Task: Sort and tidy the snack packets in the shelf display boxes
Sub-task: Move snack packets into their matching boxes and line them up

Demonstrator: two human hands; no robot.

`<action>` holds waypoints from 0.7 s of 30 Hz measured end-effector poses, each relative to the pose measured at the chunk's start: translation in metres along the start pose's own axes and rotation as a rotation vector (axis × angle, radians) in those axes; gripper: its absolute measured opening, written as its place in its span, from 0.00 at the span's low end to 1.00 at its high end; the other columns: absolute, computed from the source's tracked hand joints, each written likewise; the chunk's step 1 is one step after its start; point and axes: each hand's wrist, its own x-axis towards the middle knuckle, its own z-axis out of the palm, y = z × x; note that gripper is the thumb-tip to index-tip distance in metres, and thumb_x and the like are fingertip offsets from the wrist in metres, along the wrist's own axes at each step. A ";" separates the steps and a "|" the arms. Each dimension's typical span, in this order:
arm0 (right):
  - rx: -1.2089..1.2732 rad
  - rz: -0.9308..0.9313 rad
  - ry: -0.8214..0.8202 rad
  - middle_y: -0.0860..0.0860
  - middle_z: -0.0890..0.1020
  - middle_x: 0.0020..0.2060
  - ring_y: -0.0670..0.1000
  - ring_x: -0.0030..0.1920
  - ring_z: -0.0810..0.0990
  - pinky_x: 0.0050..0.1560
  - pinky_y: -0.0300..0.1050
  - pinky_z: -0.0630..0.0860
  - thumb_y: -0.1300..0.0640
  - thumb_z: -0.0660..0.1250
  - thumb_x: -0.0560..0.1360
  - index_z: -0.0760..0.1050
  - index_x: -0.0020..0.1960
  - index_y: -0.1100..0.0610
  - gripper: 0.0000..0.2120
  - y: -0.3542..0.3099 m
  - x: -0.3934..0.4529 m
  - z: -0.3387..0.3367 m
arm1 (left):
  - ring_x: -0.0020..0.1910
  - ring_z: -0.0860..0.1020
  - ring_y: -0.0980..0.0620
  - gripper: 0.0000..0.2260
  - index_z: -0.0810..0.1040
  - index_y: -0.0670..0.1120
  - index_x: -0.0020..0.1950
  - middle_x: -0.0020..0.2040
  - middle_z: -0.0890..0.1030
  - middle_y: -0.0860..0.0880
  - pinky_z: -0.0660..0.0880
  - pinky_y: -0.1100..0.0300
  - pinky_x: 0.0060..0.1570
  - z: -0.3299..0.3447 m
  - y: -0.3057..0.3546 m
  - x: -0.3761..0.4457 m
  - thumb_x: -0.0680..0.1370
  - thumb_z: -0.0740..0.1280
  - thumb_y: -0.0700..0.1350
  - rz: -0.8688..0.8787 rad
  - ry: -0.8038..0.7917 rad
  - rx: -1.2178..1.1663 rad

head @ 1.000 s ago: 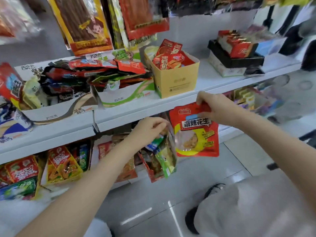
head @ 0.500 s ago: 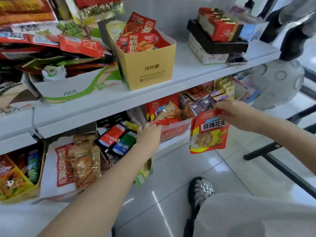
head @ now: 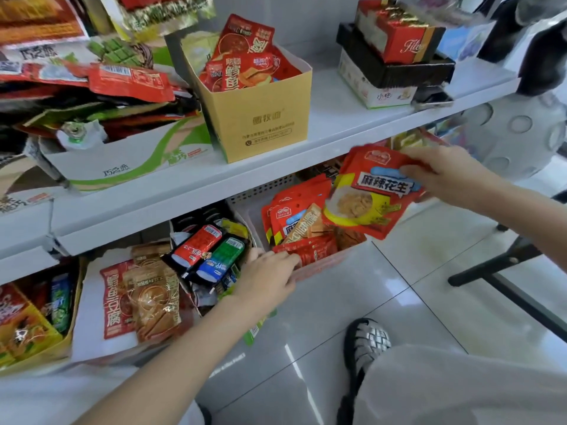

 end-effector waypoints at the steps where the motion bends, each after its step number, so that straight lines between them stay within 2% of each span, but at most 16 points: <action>1: -0.038 -0.040 0.087 0.54 0.79 0.46 0.55 0.45 0.76 0.43 0.52 0.75 0.59 0.56 0.79 0.73 0.57 0.57 0.10 -0.001 0.003 0.003 | 0.56 0.74 0.52 0.11 0.71 0.52 0.59 0.55 0.77 0.55 0.59 0.56 0.58 -0.001 -0.001 0.002 0.78 0.60 0.52 0.004 0.014 0.017; 3: 0.010 -0.084 0.193 0.55 0.79 0.44 0.56 0.43 0.76 0.44 0.53 0.75 0.60 0.56 0.79 0.73 0.52 0.60 0.08 -0.002 0.010 0.008 | 0.57 0.74 0.51 0.17 0.68 0.50 0.63 0.58 0.75 0.53 0.61 0.55 0.59 -0.004 -0.003 0.008 0.77 0.60 0.55 -0.014 0.035 0.045; 5: 0.064 -0.098 0.248 0.56 0.79 0.41 0.58 0.42 0.77 0.42 0.52 0.75 0.60 0.56 0.79 0.72 0.48 0.60 0.07 -0.004 0.015 0.013 | 0.61 0.71 0.48 0.28 0.62 0.48 0.69 0.63 0.69 0.49 0.60 0.53 0.63 -0.008 -0.005 0.015 0.74 0.62 0.61 -0.051 0.039 0.073; 7: 0.017 -0.105 0.278 0.56 0.79 0.40 0.55 0.38 0.75 0.36 0.46 0.68 0.60 0.56 0.79 0.72 0.48 0.60 0.07 -0.005 0.017 0.019 | 0.70 0.60 0.43 0.41 0.53 0.46 0.73 0.70 0.59 0.42 0.55 0.48 0.69 -0.014 -0.005 0.024 0.69 0.65 0.65 -0.093 0.009 0.067; 8: -0.014 -0.114 0.281 0.57 0.79 0.40 0.55 0.37 0.73 0.34 0.45 0.65 0.60 0.56 0.79 0.72 0.49 0.60 0.07 -0.005 0.016 0.022 | 0.73 0.52 0.40 0.48 0.47 0.46 0.75 0.74 0.50 0.40 0.52 0.44 0.71 -0.017 -0.006 0.029 0.67 0.67 0.66 -0.126 -0.035 0.030; 10: -0.073 -0.127 0.256 0.58 0.80 0.40 0.56 0.36 0.74 0.33 0.45 0.65 0.60 0.55 0.80 0.73 0.52 0.61 0.09 -0.005 0.013 0.028 | 0.73 0.36 0.36 0.57 0.34 0.47 0.75 0.74 0.34 0.38 0.45 0.40 0.71 -0.021 -0.010 0.041 0.63 0.71 0.66 -0.200 -0.154 -0.075; 12: -0.099 -0.146 0.229 0.58 0.80 0.41 0.57 0.36 0.75 0.33 0.45 0.66 0.60 0.55 0.80 0.73 0.52 0.62 0.10 -0.003 0.011 0.031 | 0.71 0.30 0.36 0.62 0.29 0.49 0.73 0.71 0.27 0.39 0.42 0.37 0.70 -0.022 -0.016 0.050 0.60 0.73 0.66 -0.236 -0.261 -0.121; 14: -0.093 -0.142 0.222 0.56 0.80 0.41 0.55 0.36 0.74 0.32 0.44 0.66 0.60 0.55 0.80 0.73 0.52 0.62 0.10 -0.001 0.009 0.031 | 0.70 0.29 0.37 0.62 0.29 0.51 0.73 0.71 0.26 0.39 0.41 0.37 0.70 -0.023 -0.020 0.057 0.59 0.73 0.67 -0.239 -0.346 -0.116; 16: -0.090 -0.124 0.232 0.53 0.78 0.41 0.55 0.37 0.74 0.35 0.44 0.67 0.59 0.55 0.80 0.73 0.53 0.62 0.10 0.002 0.008 0.030 | 0.72 0.31 0.38 0.61 0.33 0.52 0.74 0.73 0.30 0.39 0.44 0.38 0.70 -0.025 -0.023 0.061 0.59 0.73 0.67 -0.240 -0.397 -0.124; 19: -0.055 -0.100 0.251 0.53 0.77 0.40 0.55 0.38 0.74 0.36 0.46 0.69 0.60 0.55 0.80 0.73 0.52 0.62 0.09 0.009 0.008 0.031 | 0.74 0.43 0.39 0.59 0.41 0.49 0.76 0.75 0.43 0.41 0.52 0.40 0.71 -0.026 -0.025 0.063 0.58 0.74 0.67 -0.212 -0.350 -0.120; 21: -0.027 -0.121 0.271 0.53 0.77 0.40 0.54 0.36 0.73 0.34 0.45 0.68 0.60 0.56 0.80 0.72 0.50 0.62 0.08 0.010 0.007 0.032 | 0.73 0.48 0.41 0.58 0.43 0.47 0.76 0.74 0.47 0.43 0.54 0.43 0.72 -0.022 -0.024 0.060 0.58 0.74 0.67 -0.182 -0.300 -0.112</action>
